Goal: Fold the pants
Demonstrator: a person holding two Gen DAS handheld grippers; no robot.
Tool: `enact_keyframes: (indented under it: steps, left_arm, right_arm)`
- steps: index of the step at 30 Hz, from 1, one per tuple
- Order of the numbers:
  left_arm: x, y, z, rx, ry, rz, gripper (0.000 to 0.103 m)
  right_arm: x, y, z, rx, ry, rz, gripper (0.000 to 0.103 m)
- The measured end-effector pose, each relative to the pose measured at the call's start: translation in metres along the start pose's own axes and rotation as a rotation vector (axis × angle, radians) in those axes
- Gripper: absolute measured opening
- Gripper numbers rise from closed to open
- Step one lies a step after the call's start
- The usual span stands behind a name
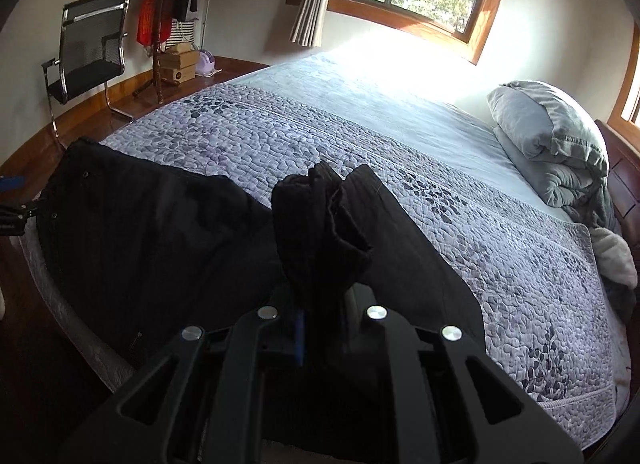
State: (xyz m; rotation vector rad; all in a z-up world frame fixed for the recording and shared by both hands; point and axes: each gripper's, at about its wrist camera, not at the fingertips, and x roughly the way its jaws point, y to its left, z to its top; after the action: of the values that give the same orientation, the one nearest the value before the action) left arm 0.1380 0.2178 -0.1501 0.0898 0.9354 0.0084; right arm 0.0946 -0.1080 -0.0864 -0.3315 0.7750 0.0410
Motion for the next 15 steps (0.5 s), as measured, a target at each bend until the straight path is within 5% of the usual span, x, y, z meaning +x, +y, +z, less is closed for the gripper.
enact_keyframes:
  steps: [9, 15]
  left_arm:
    - [0.001, 0.005, -0.012, -0.046, 0.036, -0.028, 0.099]
    - [-0.001, 0.0, -0.017, -0.039, 0.056, -0.041, 0.099]
  right_arm:
    - [0.017, 0.067, -0.051, -0.319, 0.044, -0.064, 0.01]
    - [0.025, 0.083, -0.072, -0.419, 0.062, -0.061, 0.011]
